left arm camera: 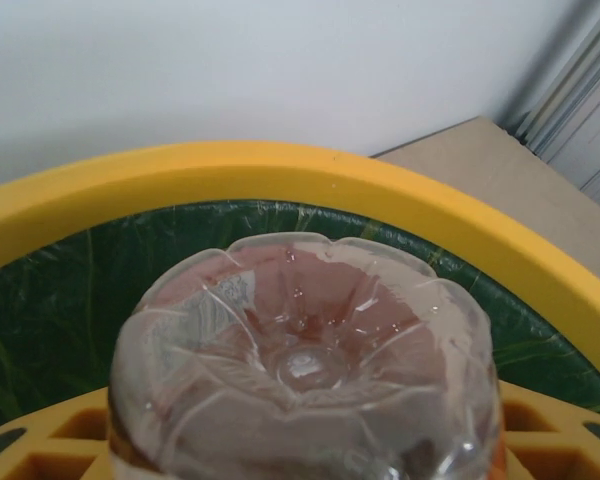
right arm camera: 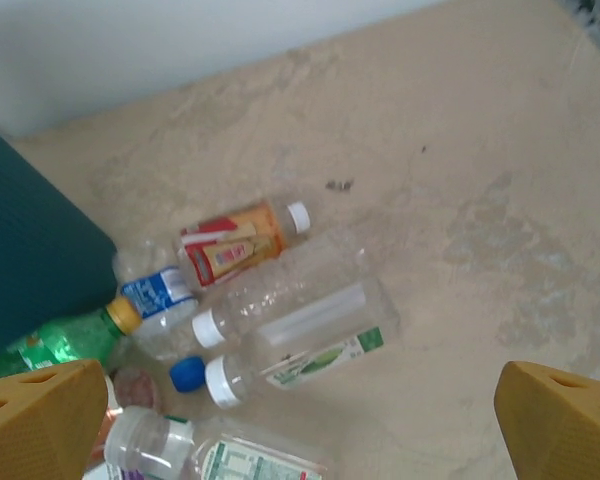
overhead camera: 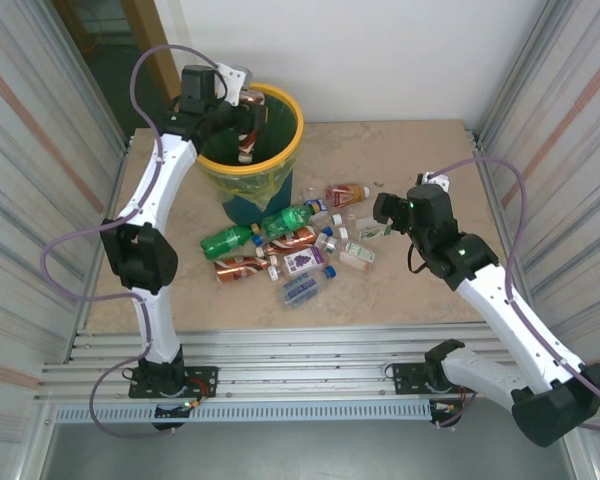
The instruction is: Put the plastic bottles in the bin
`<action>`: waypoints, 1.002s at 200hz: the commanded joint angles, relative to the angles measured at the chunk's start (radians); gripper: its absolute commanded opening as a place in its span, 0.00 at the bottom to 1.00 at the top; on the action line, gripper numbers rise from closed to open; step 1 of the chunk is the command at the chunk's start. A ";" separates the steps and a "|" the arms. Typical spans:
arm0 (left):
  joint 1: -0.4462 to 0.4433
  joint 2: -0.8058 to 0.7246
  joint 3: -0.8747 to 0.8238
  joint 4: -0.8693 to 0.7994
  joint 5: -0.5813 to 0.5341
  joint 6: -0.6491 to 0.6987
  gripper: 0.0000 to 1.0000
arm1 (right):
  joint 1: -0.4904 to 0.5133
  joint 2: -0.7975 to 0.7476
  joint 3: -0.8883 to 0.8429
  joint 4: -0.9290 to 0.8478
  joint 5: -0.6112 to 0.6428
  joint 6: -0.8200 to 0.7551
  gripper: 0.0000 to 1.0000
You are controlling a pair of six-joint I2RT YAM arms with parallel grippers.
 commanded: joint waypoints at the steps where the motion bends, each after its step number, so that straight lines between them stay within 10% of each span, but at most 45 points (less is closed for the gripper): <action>1: -0.001 0.025 0.038 -0.026 0.039 0.022 0.36 | -0.017 0.042 0.021 -0.045 -0.143 -0.021 0.99; 117: -0.001 0.026 0.033 -0.064 0.078 0.009 0.79 | -0.005 0.354 0.016 0.051 -0.473 -0.280 0.96; 200: -0.001 -0.124 -0.076 -0.072 0.057 -0.013 0.88 | 0.009 0.553 0.081 0.035 -0.493 -0.373 0.97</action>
